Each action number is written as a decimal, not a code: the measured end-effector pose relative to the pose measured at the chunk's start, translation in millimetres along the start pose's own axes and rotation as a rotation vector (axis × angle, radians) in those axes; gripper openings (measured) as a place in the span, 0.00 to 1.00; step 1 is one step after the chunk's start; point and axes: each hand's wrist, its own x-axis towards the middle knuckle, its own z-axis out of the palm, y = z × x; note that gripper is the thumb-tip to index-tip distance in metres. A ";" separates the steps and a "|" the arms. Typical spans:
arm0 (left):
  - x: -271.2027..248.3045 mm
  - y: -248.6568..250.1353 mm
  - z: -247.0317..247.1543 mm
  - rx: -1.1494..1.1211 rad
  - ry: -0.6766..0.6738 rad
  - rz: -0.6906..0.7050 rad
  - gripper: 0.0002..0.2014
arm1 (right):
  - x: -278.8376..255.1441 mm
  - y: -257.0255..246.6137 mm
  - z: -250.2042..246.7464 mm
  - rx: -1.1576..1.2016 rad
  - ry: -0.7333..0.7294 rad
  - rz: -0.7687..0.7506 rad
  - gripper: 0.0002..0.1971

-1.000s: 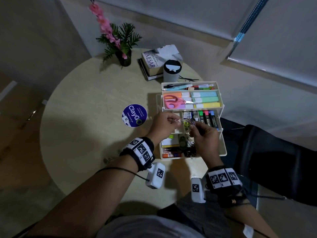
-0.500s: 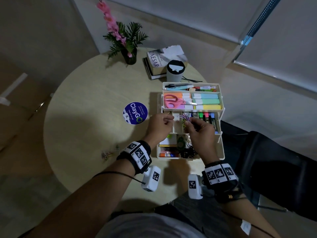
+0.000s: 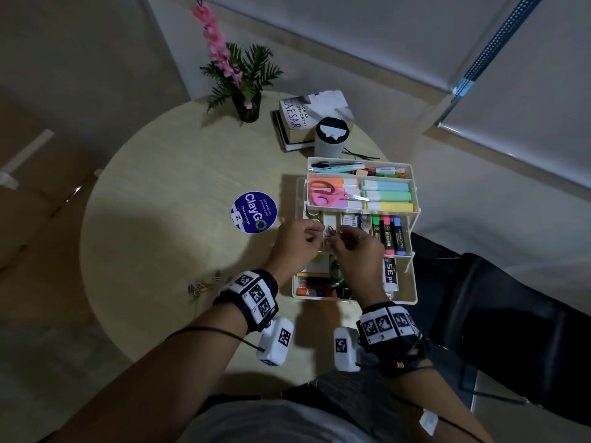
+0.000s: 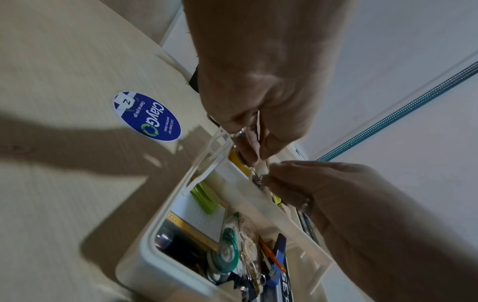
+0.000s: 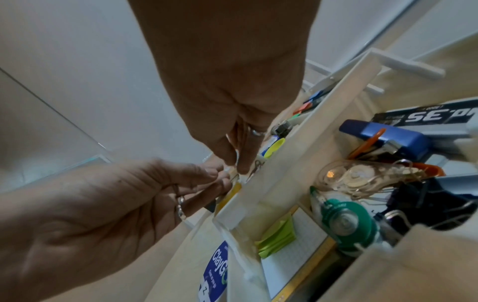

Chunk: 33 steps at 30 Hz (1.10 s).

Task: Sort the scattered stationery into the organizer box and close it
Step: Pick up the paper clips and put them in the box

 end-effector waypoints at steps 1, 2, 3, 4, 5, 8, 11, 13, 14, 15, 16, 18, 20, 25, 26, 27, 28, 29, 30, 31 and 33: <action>0.7 -1.4 -0.7 0.003 -0.006 0.009 0.13 | -2.1 3.6 -7.1 0.001 0.047 0.006 0.10; 1.2 -3.0 -0.7 0.002 -0.011 0.018 0.13 | -4.0 10.0 -15.8 -0.009 0.096 0.025 0.09; 0.8 -3.8 -1.7 0.010 -0.012 0.032 0.13 | -6.1 16.4 -24.4 -0.023 0.139 0.045 0.08; 1.0 -5.1 -0.8 0.018 -0.012 0.048 0.13 | -6.8 24.4 -33.3 -0.055 0.172 0.056 0.07; 0.9 -5.6 -0.2 0.037 -0.016 0.066 0.13 | -6.7 32.9 -40.9 -0.105 0.189 0.044 0.07; -0.7 -4.1 6.2 0.164 -0.067 0.163 0.14 | -6.2 53.0 -49.4 -0.283 0.120 -0.074 0.10; -1.7 -0.9 13.9 0.467 -0.149 0.310 0.14 | -10.9 54.8 -43.9 -0.419 0.024 -0.147 0.11; -2.0 -0.8 17.8 0.619 -0.202 0.336 0.15 | -15.2 51.7 -39.5 -0.476 0.014 -0.187 0.12; -2.4 -1.2 19.0 0.669 -0.209 0.350 0.14 | -16.8 49.8 -38.2 -0.487 0.019 -0.197 0.12; -2.8 -1.5 19.5 0.705 -0.213 0.367 0.13 | -17.8 48.4 -37.1 -0.497 0.024 -0.209 0.11; -2.7 -1.9 19.9 0.725 -0.219 0.384 0.13 | -17.9 46.9 -36.7 -0.501 0.028 -0.219 0.11; -2.5 -2.0 19.2 0.727 -0.230 0.395 0.13 | -17.8 45.8 -36.2 -0.500 0.029 -0.240 0.12; -2.1 -2.1 16.7 0.679 -0.233 0.387 0.13 | -19.1 45.7 -35.0 -0.486 0.013 -0.265 0.14; -7.7 -8.1 -2.4 0.418 -0.180 0.428 0.11 | -23.6 35.7 -28.6 -0.350 0.000 -0.278 0.12; -11.7 -11.2 -10.1 0.366 -0.151 0.435 0.11 | -26.2 31.4 -25.5 -0.299 -0.018 -0.287 0.10; -17.2 -16.1 -19.5 0.333 -0.112 0.440 0.10 | -29.8 25.5 -21.0 -0.254 -0.055 -0.303 0.10; -23.8 -23.9 -31.4 0.323 -0.060 0.440 0.10 | -34.6 18.7 -14.6 -0.221 -0.105 -0.328 0.11; -30.9 -35.1 -44.8 0.330 -0.014 0.430 0.10 | -40.2 11.4 -6.8 -0.201 -0.164 -0.360 0.13; -38.7 -49.1 -60.0 0.347 0.016 0.404 0.12 | -46.1 3.5 2.2 -0.187 -0.233 -0.403 0.13; -47.0 -67.0 -76.2 0.376 0.030 0.364 0.15 | -53.0 -4.0 12.8 -0.183 -0.311 -0.447 0.12; -64.2 -108.8 -109.9 0.505 0.015 0.276 0.23 | -67.9 -14.9 37.9 -0.205 -0.484 -0.512 0.14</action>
